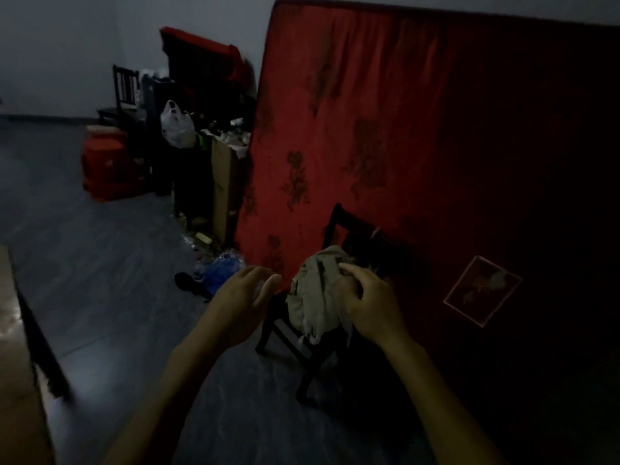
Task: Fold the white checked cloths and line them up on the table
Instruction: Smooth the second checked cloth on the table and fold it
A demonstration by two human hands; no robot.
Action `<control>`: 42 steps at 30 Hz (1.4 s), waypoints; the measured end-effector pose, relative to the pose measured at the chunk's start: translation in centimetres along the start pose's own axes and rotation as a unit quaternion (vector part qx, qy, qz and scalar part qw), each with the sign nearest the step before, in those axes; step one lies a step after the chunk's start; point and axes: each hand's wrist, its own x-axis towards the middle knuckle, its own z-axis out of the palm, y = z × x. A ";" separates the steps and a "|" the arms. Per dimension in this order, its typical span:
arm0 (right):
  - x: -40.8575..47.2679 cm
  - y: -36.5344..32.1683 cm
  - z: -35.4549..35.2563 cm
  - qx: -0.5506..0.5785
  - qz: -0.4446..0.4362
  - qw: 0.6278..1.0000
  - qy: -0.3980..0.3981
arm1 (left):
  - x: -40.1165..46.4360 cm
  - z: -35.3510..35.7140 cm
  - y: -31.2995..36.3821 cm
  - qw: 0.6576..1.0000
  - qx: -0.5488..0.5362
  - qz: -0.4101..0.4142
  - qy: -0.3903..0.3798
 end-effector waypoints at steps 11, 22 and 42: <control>21.0 3.4 12.6 0.110 -0.121 0.980 -0.111 | 13.2 2.5 -9.5 0.987 0.061 -0.131 0.075; 35.1 -4.7 24.8 0.210 -0.303 0.880 -0.298 | 16.9 -2.2 -15.3 0.872 0.152 -0.408 0.224; 28.7 -29.2 49.7 0.153 -0.557 0.624 -0.525 | 2.0 -13.8 -31.2 0.632 0.092 -0.590 0.494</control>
